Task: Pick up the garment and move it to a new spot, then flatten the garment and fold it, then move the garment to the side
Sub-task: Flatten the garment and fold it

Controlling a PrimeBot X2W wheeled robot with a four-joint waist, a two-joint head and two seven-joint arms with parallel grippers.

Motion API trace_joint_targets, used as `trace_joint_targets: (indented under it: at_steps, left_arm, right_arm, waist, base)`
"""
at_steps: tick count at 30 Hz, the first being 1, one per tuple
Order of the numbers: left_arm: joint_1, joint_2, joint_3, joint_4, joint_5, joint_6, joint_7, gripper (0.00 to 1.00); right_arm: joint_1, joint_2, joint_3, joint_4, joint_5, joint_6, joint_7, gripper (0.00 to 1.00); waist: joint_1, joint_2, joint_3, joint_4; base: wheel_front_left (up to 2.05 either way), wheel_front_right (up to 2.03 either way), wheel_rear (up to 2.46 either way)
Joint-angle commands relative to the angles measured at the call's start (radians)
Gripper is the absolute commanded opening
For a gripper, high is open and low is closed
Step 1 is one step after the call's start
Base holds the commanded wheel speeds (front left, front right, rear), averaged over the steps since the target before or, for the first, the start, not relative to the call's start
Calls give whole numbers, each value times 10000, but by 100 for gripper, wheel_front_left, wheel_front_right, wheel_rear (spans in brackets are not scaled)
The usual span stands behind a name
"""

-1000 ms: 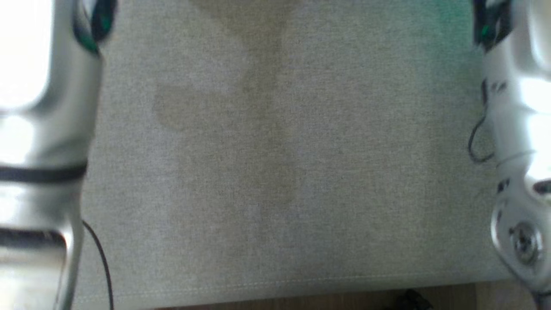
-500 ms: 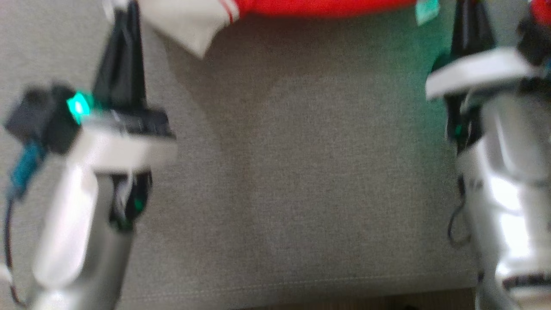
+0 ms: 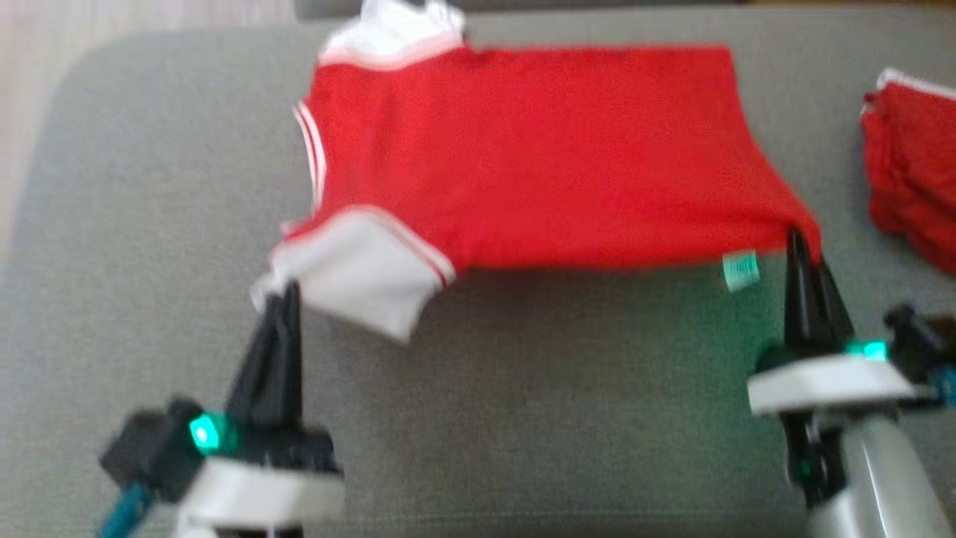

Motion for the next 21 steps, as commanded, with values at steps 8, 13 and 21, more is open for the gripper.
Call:
trace_joint_targets:
  at_steps: [8, 13, 21]
  left_arm:
    - [1479, 477, -217, -580, -203, -212, 294, 0]
    - [1602, 340, -332, 38, -546, -293, 394, 0]
    - [749, 168, -431, 1118, -712, -517, 419, 0]
  right_arm:
    - [2267, -1, 74, -2006, -57, -9, 1306, 0]
    - [2654, -1, 97, -1771, 174, -9, 1655, 0]
    - [1935, -1, 452, -289, 418, -9, 1591, 0]
  waist:
    - [1, 0, -530, 104]
    - [1, 0, -417, 14]
    - [1, 0, -93, -107]
  base:
    - [0, 0, 0]
    - [0, 0, 0]
    - [0, 0, 0]
